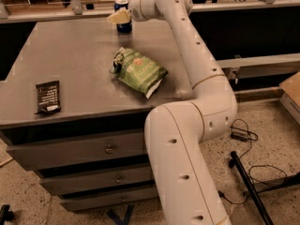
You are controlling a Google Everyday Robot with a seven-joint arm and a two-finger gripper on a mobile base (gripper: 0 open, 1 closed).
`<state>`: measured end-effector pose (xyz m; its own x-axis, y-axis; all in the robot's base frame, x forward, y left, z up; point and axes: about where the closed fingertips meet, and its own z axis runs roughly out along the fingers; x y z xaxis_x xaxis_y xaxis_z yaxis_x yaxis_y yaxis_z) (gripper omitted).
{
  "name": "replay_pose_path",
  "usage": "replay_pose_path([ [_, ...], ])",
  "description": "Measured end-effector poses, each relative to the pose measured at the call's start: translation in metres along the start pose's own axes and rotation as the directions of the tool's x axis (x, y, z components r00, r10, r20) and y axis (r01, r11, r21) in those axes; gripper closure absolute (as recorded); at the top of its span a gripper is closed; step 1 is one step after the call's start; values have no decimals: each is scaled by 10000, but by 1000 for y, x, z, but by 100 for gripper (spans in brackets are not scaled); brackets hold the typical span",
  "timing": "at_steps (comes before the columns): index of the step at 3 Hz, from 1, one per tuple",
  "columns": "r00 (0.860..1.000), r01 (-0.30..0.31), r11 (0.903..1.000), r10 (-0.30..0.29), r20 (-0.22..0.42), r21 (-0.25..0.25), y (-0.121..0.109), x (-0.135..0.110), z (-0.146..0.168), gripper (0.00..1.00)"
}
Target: Move pepsi can near green jalapeno chip bag
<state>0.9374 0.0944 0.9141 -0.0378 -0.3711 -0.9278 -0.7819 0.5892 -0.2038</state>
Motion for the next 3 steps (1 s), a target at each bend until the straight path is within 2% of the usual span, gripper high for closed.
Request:
replay_pose_path([
  [1,9999,-61,10000,61,132,-39,2,-2,2,25],
  [2,9996,-189,9998,191,222,-75,2,-2,4,30],
  [3,9983,-446,9988,453,361,-181,3,-1,3,46],
])
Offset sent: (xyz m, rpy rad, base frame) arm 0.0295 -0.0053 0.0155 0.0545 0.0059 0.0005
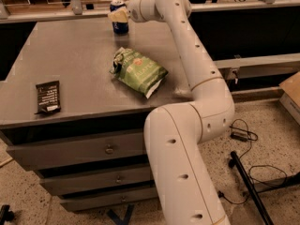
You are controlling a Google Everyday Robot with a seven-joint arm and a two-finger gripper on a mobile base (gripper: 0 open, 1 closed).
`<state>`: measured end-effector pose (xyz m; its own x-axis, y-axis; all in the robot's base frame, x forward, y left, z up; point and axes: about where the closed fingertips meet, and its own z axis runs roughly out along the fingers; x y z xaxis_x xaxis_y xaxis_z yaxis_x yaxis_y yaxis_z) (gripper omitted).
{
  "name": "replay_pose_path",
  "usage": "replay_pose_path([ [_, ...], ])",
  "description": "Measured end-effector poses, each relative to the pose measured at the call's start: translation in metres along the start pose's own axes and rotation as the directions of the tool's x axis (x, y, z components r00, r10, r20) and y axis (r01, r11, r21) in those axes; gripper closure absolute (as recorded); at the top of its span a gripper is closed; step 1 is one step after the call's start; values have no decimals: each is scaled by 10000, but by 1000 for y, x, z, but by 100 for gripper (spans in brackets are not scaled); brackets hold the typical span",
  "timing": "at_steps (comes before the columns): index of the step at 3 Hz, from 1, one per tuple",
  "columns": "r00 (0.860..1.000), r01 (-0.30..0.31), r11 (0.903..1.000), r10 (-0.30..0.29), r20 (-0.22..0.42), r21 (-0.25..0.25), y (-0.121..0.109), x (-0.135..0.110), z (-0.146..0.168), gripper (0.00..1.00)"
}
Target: Move pepsi can near green jalapeno chip bag
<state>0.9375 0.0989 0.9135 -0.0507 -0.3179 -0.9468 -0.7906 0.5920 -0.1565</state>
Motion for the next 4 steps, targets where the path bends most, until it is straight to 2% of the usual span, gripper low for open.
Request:
replay_pose_path([
  [1,9998,-209,9997,209,16,-85,1,2,-1,69],
  [2,9994,-343,9993,343,17,-145,-1,2,-8,99],
  [3,9993,-379,9991,380,59,-184,-2,1,-12,100],
  [4,9988,-222,9990,238,416,-393,-2,-17,-34,100],
])
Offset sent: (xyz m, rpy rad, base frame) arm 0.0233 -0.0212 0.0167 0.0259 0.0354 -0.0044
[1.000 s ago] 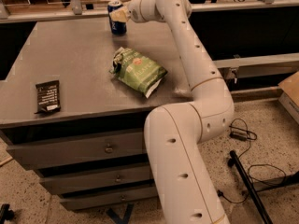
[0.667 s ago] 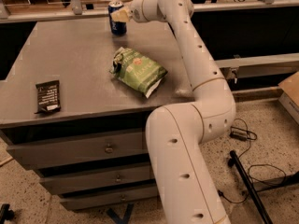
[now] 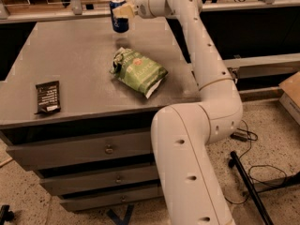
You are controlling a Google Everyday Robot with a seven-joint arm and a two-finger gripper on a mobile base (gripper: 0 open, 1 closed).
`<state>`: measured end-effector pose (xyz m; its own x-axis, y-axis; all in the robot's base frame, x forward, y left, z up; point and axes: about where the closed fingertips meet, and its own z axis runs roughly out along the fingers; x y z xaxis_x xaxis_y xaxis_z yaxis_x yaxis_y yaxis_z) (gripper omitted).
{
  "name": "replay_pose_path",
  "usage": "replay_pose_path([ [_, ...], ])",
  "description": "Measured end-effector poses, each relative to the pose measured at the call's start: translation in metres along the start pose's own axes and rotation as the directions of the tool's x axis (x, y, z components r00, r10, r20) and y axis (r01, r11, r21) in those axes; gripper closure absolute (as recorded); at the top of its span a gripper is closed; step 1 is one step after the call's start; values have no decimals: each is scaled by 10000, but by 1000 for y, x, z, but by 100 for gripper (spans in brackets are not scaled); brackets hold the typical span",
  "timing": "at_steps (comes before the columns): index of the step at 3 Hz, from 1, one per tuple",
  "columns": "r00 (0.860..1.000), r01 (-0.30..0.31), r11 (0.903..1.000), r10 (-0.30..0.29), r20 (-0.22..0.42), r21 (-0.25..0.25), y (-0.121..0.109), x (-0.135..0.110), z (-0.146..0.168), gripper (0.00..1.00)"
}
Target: Move pepsi can near green jalapeno chip bag
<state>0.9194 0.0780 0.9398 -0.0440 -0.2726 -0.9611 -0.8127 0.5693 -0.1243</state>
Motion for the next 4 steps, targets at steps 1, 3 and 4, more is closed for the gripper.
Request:
replay_pose_path([
  [1,9991,178,9995,-168,399,-249,2,-24,-27,100],
  [3,9966,277,9990,-303,763,354,-23,-38,-66,100],
  [4,9973,207,9995,-223,700,234,-21,-33,-66,100],
])
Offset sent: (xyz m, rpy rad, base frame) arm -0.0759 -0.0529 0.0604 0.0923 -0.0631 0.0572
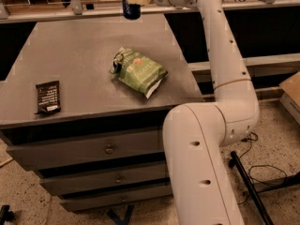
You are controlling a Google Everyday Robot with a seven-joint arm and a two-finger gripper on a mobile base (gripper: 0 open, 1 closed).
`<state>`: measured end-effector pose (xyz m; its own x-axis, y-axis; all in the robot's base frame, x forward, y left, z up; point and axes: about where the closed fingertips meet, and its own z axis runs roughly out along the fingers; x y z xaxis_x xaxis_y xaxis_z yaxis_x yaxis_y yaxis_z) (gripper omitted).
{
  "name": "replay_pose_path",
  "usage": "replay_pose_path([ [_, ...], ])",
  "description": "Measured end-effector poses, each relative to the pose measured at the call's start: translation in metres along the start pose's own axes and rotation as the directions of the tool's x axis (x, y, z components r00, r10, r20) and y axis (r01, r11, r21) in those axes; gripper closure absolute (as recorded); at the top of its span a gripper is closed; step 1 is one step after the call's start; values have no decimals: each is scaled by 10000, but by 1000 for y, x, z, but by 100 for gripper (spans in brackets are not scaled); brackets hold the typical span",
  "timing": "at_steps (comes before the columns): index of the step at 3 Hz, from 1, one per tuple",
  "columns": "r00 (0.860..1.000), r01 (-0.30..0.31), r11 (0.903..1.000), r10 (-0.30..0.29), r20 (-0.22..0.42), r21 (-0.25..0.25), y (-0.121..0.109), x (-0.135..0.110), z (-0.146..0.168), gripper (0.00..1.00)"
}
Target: Move pepsi can near green jalapeno chip bag
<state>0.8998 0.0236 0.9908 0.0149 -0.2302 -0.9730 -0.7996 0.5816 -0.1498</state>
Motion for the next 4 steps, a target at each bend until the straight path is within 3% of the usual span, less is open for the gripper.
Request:
replay_pose_path([
  [1,9985,-386,9972,361,-411,-633,12,16,-8,100],
  [2,9940,-475,9876,320,-1042,-1494,38,12,-28,100],
  [3,9815,-895,9690,465,-1859,-2302,68,25,-34,100],
  [4,9815,-896,9690,465,-1860,-2304,68,25,-33,100],
])
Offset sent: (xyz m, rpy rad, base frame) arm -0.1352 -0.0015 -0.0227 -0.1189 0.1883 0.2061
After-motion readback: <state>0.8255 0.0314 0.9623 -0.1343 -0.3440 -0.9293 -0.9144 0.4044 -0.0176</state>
